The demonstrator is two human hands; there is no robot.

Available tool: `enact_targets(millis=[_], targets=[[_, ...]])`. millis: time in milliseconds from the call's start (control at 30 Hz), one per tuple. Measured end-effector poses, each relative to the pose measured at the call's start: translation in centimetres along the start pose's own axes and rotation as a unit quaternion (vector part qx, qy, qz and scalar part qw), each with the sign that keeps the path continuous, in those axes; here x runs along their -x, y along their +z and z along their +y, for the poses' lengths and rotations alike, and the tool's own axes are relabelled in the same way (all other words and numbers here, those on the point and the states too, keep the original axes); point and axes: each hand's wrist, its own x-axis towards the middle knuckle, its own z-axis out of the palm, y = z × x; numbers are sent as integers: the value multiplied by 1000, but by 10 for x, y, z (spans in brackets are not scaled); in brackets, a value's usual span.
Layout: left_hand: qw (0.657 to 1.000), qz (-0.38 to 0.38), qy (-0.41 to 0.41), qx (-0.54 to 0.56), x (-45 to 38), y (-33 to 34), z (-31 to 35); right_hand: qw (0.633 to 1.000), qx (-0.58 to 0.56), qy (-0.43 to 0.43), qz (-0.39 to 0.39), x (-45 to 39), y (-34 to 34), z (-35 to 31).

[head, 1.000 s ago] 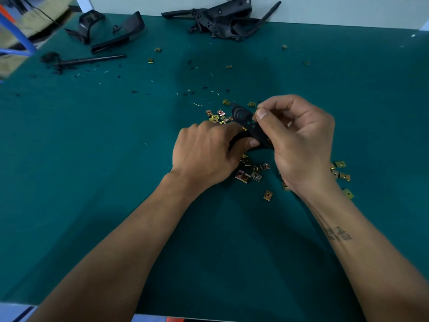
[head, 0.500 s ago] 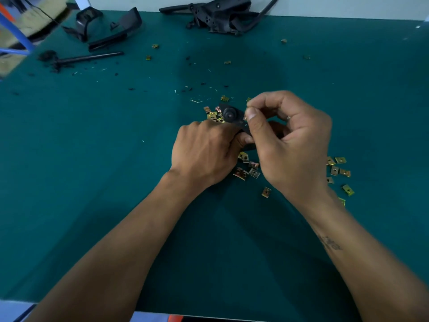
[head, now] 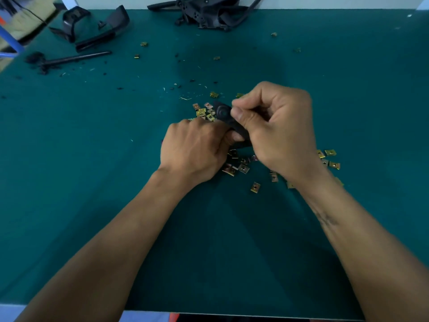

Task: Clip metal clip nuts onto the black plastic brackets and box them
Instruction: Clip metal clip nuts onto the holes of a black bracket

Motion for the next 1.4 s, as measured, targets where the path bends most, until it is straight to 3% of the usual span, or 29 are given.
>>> enact_targets(millis=[200, 433, 633, 700, 900, 967, 1167, 1400], targets=[[998, 43, -26, 42, -2, -1, 1, 988, -134, 72, 6, -7, -7, 0], [997, 44, -46, 53, -2, -2, -1, 981, -172, 95, 3, -8, -9, -4], [997, 26, -10, 77, -1, -2, 4, 967, -207, 149, -27, -12, -16, -5], [998, 22, -9, 66, -1, -3, 5, 973, -188, 130, -11, -9, -14, -7], [991, 68, -34, 109, 0, -6, 5, 997, -64, -30, 27, 3, -1, -15], [990, 75, -35, 118, 0, -6, 5, 998, -52, -25, 4, 1, -4, -16], [999, 6, -13, 47, -3, 2, 6, 994, -55, 69, -71, -11, -24, -11], [993, 62, -37, 97, -2, -3, 3, 993, -110, 12, -43, -10, -4, -19]])
